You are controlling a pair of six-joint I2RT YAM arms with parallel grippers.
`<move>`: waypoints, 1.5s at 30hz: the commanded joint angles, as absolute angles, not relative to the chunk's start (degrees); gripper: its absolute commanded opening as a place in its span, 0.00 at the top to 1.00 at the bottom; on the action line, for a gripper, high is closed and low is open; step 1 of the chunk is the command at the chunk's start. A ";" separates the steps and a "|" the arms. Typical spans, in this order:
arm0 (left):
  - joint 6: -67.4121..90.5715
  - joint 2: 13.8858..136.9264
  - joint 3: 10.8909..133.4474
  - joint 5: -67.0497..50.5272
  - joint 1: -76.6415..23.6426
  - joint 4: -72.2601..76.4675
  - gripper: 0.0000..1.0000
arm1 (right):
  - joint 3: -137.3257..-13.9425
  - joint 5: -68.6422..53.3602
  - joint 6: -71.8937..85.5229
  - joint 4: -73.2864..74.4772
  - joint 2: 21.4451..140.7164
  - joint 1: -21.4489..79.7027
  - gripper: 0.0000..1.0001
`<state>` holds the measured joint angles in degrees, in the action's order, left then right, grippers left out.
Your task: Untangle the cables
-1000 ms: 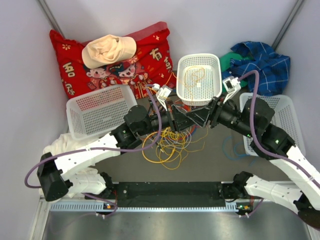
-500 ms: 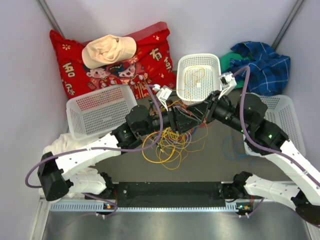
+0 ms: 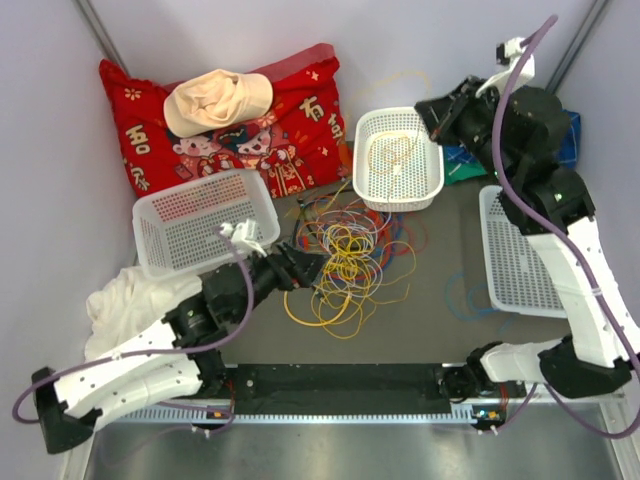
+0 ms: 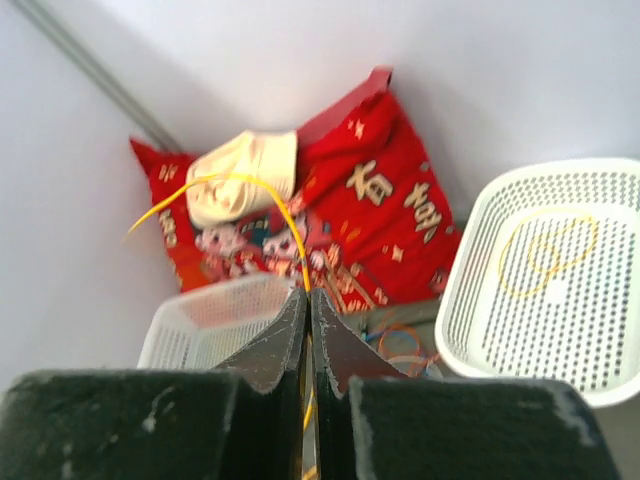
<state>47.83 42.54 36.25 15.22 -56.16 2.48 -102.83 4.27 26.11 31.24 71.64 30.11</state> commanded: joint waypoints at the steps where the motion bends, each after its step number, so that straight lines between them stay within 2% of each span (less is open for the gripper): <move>1: 54.65 33.68 31.30 27.76 -56.16 -10.88 0.01 | -111.17 7.55 26.80 28.93 76.81 26.38 1.00; 5: 57.56 25.60 26.91 30.32 -56.16 -15.29 0.01 | -116.71 8.09 27.25 27.07 83.04 23.92 1.00; 10: 58.53 22.85 24.61 30.67 -56.16 -16.08 0.01 | -121.11 8.43 28.65 25.67 88.06 21.19 1.00; 24: 61.43 25.58 19.52 26.46 -56.16 -12.92 0.01 | -116.90 13.53 27.51 20.83 97.82 18.28 1.00; 31: 63.45 29.43 14.33 23.38 -56.16 -5.37 0.01 | -109.17 14.50 28.39 17.23 102.48 16.70 1.00; 36: 63.81 33.48 14.41 23.55 -56.08 -3.43 0.02 | -109.86 14.77 28.65 20.72 108.53 16.08 1.00; 37: 63.55 34.44 14.68 23.64 -56.16 -3.43 0.02 | -110.56 14.50 28.83 22.05 109.07 16.17 0.89; 38: 63.28 34.89 15.37 23.73 -56.16 -3.60 0.01 | -111.18 13.63 28.74 22.76 109.42 16.17 0.57; 39: 63.02 35.15 15.82 23.73 -56.16 -3.69 0.01 | -110.75 13.28 28.83 23.55 109.25 16.26 0.44; 41: 62.41 35.94 16.87 23.56 -56.16 -4.22 0.01 | -106.38 13.53 28.83 22.51 106.54 16.35 0.24; 44: 60.91 36.21 18.10 23.99 -56.16 -5.70 0.01 | -97.86 14.50 28.47 20.39 101.00 16.87 0.13; 45: 60.65 36.04 18.37 24.26 -56.16 -6.15 0.01 | -95.65 14.50 28.65 20.30 99.59 16.87 0.12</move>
<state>62.61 36.05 14.72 23.62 -56.16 -7.31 -102.87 13.41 28.62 22.70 108.51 16.47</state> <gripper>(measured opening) 0.987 0.842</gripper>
